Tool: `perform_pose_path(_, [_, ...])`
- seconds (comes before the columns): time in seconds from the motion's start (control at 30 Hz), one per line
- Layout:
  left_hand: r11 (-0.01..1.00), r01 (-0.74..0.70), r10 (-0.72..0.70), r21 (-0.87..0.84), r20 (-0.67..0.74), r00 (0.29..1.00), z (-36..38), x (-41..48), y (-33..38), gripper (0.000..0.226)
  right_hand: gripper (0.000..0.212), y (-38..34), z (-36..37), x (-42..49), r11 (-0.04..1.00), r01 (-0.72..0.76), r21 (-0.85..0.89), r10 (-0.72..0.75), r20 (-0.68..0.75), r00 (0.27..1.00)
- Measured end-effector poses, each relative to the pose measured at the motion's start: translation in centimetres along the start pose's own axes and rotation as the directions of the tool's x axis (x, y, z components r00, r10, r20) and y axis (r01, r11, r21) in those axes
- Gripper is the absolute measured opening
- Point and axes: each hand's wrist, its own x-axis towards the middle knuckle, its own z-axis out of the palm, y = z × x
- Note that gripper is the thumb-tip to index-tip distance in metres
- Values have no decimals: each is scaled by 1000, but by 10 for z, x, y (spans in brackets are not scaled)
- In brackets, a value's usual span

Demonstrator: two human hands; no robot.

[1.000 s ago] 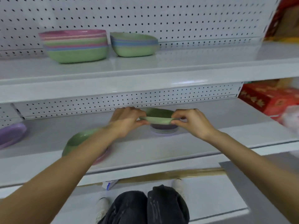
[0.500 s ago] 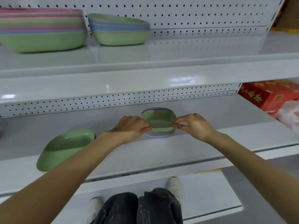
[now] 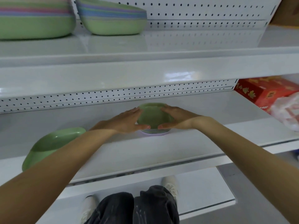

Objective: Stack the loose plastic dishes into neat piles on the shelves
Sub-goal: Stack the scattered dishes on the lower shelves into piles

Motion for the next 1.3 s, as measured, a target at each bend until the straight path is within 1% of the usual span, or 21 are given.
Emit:
perform_pose_path(0.1, [1000, 17, -17, 10, 12, 1000, 2, 5, -4, 81, 95, 2, -4, 4, 999, -37, -19, 38, 55, 998])
perform_pose_path(0.13, [1000, 26, -26, 13, 12, 1000, 2, 7, -6, 83, 97, 3, -5, 6, 999, -41, -20, 42, 64, 997])
perform_pose_path(0.23, [999, 52, -53, 15, 25, 998, 5, 16, -12, 89, 96, 4, -8, 8, 999, -54, -4, 54, 87, 995])
perform_pose_path(0.33, [997, 77, -76, -20, 45, 996, 8, 23, -17, 93, 96, 6, -3, 15, 999, -44, 14, 43, 72, 996])
perform_pose_path(0.4, [997, 79, -78, -17, 50, 996, 9, 26, -19, 93, 98, 7, 2, 17, 999, -44, -2, 44, 63, 997])
perform_pose_path(0.5, [997, 67, -69, 42, 51, 996, 11, 28, -19, 90, 109, 10, 4, 20, 996, -86, -16, 87, 67, 994])
perform_pose_path(0.63, [992, 44, -49, 116, 36, 998, 20, 25, -19, 90, 114, 15, 8, 23, 994, -110, 1, 110, 73, 991])
perform_pose_path(0.7, [988, 33, -39, 152, 32, 999, 25, 24, -19, 91, 115, 18, 13, 23, 993, -119, 2, 119, 54, 991])
perform_pose_path(0.77, [981, 39, -44, 191, 24, 999, 29, 27, -20, 91, 115, 18, 15, 24, 991, -129, -25, 129, 36, 991])
perform_pose_path(0.87, [969, 61, -70, 238, 26, 997, 32, 28, -22, 90, 117, 8, 10, 25, 985, -150, -88, 156, 74, 985])
perform_pose_path(0.97, [967, 66, -85, 246, 69, 994, 25, 22, -18, 85, 119, -1, 5, 24, 981, -158, -112, 169, 93, 981])
perform_pose_path(1.03, [971, 49, -62, 235, 46, 997, 11, 12, -17, 81, 121, -14, 2, 19, 977, -146, -153, 159, 78, 984])
perform_pose_path(1.1, [969, 28, -26, 244, -10, 1000, -6, -6, -23, 79, 117, -34, 0, 11, 977, -103, -185, 119, 74, 990])
perform_pose_path(1.17, [954, 27, -12, 300, -53, 999, -19, -32, -38, 79, 108, -58, -1, 5, 975, -82, -206, 107, 110, 988])
perform_pose_path(1.23, [951, 57, -38, 304, -69, 997, -26, -64, -59, 81, 101, -87, -2, 3, 974, -22, -223, 55, 141, 988])
perform_pose_path(1.3, [966, 112, -95, 233, -82, 992, -32, -99, -81, 81, 91, -125, -1, 6, 973, 61, -225, -29, 141, 990])
